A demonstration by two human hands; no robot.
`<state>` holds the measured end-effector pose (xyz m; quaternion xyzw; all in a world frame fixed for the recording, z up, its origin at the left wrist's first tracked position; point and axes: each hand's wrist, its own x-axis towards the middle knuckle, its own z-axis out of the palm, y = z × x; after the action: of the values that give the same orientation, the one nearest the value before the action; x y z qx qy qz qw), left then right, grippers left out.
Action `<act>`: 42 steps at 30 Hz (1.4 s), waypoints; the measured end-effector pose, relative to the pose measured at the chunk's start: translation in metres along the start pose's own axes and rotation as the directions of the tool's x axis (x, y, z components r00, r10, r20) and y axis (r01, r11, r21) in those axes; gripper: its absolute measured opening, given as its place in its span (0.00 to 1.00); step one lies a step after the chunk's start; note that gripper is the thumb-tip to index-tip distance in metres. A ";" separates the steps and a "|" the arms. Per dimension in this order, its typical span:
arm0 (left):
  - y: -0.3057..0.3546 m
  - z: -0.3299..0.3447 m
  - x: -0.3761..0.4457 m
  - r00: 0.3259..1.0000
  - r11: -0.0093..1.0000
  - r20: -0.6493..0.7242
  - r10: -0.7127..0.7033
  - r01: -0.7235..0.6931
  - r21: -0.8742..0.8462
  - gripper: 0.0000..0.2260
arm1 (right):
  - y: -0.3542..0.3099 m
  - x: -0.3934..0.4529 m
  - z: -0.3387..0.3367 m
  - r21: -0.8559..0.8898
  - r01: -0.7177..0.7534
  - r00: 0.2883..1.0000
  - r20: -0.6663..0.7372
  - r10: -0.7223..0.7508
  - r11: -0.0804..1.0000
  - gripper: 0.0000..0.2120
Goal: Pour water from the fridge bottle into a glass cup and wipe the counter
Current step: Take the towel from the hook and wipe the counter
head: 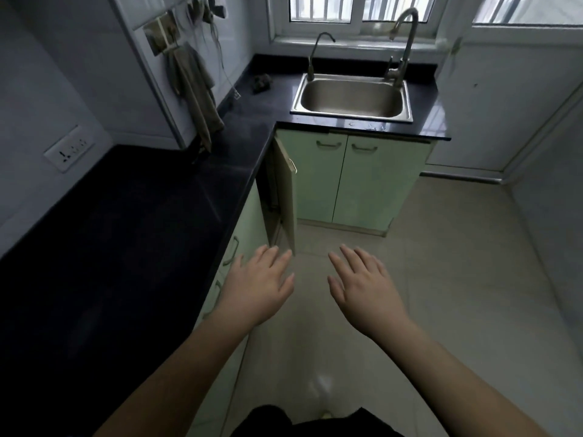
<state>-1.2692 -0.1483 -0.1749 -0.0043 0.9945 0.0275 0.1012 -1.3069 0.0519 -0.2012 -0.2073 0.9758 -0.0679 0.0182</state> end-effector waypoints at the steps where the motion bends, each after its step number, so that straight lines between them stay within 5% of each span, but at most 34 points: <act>1: 0.000 -0.005 0.014 1.000 0.999 -0.009 -0.024 0.024 0.028 0.26 | 0.002 0.017 -0.002 -0.006 0.010 1.000 0.003 -0.010 1.000 0.28; 16: -0.114 -0.058 0.195 0.981 0.992 -0.149 -0.125 0.120 -0.047 0.26 | -0.047 0.263 -0.024 0.011 0.167 0.986 0.018 -0.168 0.986 0.37; 30: -0.235 -0.109 0.334 0.939 0.973 -0.255 -0.231 0.228 -0.044 0.25 | -0.105 0.470 -0.035 0.014 0.262 0.964 -0.058 -0.261 0.965 0.29; 42: -0.285 -0.149 0.418 0.814 0.866 -0.300 -0.496 0.490 -0.101 0.30 | -0.136 0.634 -0.052 0.077 0.598 0.802 -0.062 -0.595 0.798 0.26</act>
<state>-1.7048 -0.4419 -0.1291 -0.2670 0.9620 0.0089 -0.0560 -1.8347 -0.3232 -0.1351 -0.5013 0.8570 -0.1189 -0.0115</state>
